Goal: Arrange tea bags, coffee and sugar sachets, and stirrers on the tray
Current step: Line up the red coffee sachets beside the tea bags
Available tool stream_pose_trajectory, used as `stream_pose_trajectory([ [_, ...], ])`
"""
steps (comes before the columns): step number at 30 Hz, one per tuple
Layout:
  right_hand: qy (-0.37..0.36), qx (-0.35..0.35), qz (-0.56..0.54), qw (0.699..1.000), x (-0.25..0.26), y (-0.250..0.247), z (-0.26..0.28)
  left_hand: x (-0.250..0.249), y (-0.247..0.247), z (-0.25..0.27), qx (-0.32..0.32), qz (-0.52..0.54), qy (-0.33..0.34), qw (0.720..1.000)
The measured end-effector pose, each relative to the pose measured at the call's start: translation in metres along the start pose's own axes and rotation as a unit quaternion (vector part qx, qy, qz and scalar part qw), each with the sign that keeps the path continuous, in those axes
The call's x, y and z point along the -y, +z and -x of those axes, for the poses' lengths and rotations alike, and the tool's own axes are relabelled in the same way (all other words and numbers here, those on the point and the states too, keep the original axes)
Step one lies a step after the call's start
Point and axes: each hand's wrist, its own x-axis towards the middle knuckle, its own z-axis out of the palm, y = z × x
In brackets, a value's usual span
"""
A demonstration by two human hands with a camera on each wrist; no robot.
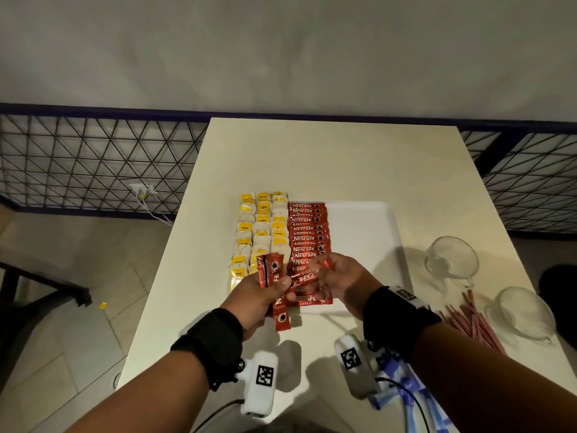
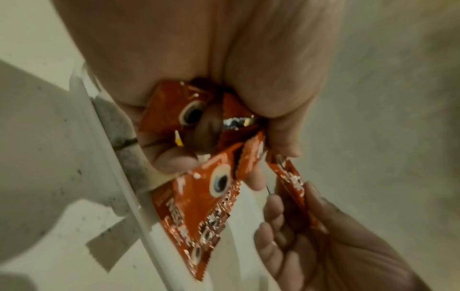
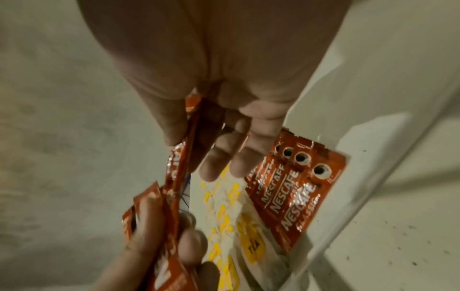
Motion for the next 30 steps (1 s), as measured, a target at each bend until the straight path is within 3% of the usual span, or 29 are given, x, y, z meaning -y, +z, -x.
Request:
stream_pose_trajectory([
  [2,-0.012,-0.011,0.039,0.999,-0.002,-0.011,-0.006,-0.002,-0.004,-0.001,-0.021,-0.060,0.010,0.998],
  [4,-0.040,0.020,0.152,0.987,0.000,-0.018,-0.002,-0.009,-0.011,-0.003,-0.038,-0.141,0.036,0.989],
  [7,-0.006,0.094,0.231,0.968,0.006,-0.013,0.008,-0.019,-0.004,-0.001,0.047,-0.231,0.032,0.971],
  [10,-0.015,0.099,0.345,0.933,0.009,-0.002,0.010,-0.019,0.013,0.003,0.089,-0.270,0.023,0.958],
  [14,-0.025,0.092,0.352,0.931,0.005,-0.002,0.011,-0.013,0.017,0.004,0.052,-0.276,0.021,0.960],
  [18,-0.020,0.069,0.294,0.953,-0.004,-0.010,0.014,-0.010,0.018,0.008,-0.046,-0.116,0.023,0.992],
  [20,0.000,0.045,0.302,0.952,-0.008,-0.017,0.012,-0.006,0.017,0.009,-0.063,-0.108,0.012,0.992],
  [22,-0.008,0.024,0.393,0.919,-0.007,-0.022,0.007,0.001,0.011,0.007,-0.080,-0.127,0.004,0.989],
  [25,-0.036,0.051,0.578,0.814,-0.004,-0.022,0.001,0.011,-0.007,0.002,-0.132,-0.173,-0.004,0.976],
  [26,-0.041,0.065,0.598,0.798,-0.007,-0.021,0.000,0.012,-0.012,0.001,-0.138,-0.193,-0.005,0.971],
  [28,-0.053,0.069,0.594,0.800,-0.015,-0.023,-0.002,0.014,-0.020,0.003,-0.142,-0.236,-0.004,0.961],
  [30,-0.056,0.055,0.565,0.821,-0.021,-0.023,-0.001,0.015,-0.024,0.003,-0.145,-0.259,-0.002,0.955],
])
